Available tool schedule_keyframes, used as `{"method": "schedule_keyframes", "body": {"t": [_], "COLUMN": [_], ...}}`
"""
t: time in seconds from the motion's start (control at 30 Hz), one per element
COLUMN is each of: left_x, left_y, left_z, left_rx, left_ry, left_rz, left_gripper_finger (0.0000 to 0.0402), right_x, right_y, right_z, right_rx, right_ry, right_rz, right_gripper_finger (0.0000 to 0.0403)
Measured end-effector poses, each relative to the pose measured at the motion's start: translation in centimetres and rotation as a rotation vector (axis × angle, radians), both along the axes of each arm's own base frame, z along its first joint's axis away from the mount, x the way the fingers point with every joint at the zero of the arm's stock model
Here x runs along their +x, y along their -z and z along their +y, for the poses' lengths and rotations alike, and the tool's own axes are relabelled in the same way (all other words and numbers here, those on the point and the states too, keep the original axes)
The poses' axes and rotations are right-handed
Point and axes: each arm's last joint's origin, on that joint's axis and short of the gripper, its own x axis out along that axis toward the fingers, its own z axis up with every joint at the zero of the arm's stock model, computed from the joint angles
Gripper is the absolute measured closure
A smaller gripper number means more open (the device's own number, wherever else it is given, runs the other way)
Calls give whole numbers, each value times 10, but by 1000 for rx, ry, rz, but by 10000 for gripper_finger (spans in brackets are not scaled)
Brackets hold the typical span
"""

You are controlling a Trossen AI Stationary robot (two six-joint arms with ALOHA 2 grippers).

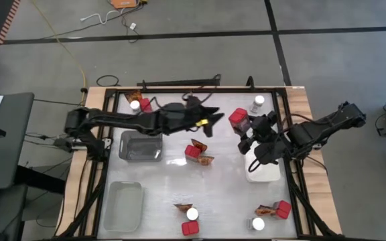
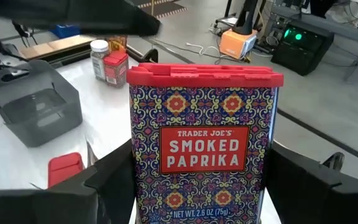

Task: Sort spices by type
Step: Put the red spice can into the white bin

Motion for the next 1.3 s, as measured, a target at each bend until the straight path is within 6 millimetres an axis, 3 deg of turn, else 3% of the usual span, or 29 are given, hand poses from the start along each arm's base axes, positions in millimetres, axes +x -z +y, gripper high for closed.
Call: {"method": "schedule_keyframes", "body": {"t": [0.17, 0.5, 0.97, 1.2, 1.3], "left_x": [20, 20, 19, 19, 19], "left_y": [-4, -22, -16, -13, -11], "left_z": [-1, 0, 0, -1, 0], "left_rx": [-17, -7, 38, 75, 51], "left_ry": [72, 71, 4, -9, -12], "left_rz": [-1, -25, 56, 95, 108], "left_gripper_finger": [197, 129, 127, 128, 146], "right_x": [0, 3, 38, 42, 42], "right_y": [-1, -1, -4, -6, -6], "right_z": [0, -6, -7, -8, -8], "right_rx": [1, 4, -148, -148, -140], "right_ry": [-2, 27, -33, -37, -45], "right_rz": [-1, -4, 33, 15, 20], "right_gripper_finger": [85, 85, 85, 85, 85]}}
